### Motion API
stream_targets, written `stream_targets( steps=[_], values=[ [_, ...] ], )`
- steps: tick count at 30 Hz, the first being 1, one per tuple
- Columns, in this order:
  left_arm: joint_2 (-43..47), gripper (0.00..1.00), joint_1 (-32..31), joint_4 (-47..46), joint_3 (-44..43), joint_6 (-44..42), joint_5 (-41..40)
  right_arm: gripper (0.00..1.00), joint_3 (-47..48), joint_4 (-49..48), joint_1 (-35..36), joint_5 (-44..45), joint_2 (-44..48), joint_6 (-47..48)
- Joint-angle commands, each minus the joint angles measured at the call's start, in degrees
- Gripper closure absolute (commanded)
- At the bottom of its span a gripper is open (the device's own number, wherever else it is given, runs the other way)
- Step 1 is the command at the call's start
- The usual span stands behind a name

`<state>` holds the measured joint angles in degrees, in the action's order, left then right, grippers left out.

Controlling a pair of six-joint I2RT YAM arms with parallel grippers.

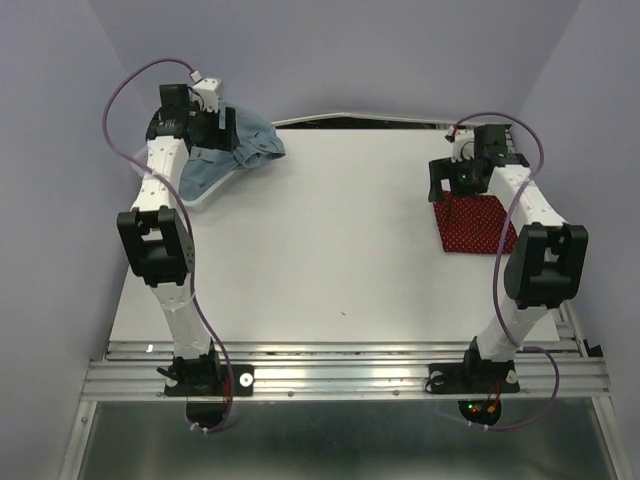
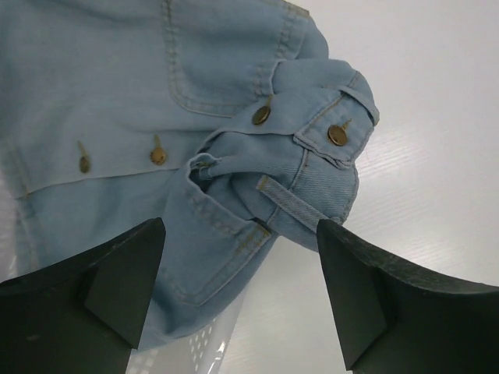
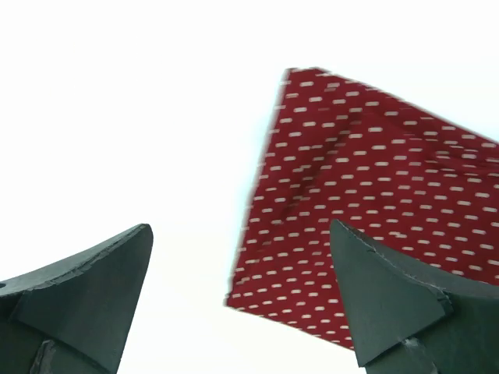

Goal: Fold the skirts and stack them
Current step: Neatly place the folded skirt to the corner, then grab the skirt from the pile

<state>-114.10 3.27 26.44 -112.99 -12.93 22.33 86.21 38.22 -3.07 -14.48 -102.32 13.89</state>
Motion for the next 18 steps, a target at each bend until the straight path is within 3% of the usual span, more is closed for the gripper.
stream_targets(
  steps=[1, 9, 15, 17, 18],
  values=[
    [-0.85, 0.1, -0.89, -1.04, -1.97, -3.68, 10.36, 0.0, 2.55, 4.14, 0.35, -2.13, 1.87, -2.81],
    [-3.31, 0.1, -3.0, -2.96, 1.89, -7.55, 3.1, 0.0, 0.71, 4.24, 0.87, -3.71, 2.39, -4.22],
    [-10.24, 0.13, -5.73, -1.14, -3.98, -8.86, -6.15, 0.0, 0.53, 4.15, 0.87, -3.98, 2.48, -4.66],
    [-11.49, 0.18, -5.9, -0.16, -6.36, -9.48, -6.86, 0.0, 0.8, 4.41, 0.87, -3.89, 2.22, -4.84],
    [-11.4, 0.28, -5.9, -0.33, -6.63, -9.4, -6.86, 0.0, 0.8, 4.41, 0.87, -3.8, 2.3, -4.84]
  ],
)
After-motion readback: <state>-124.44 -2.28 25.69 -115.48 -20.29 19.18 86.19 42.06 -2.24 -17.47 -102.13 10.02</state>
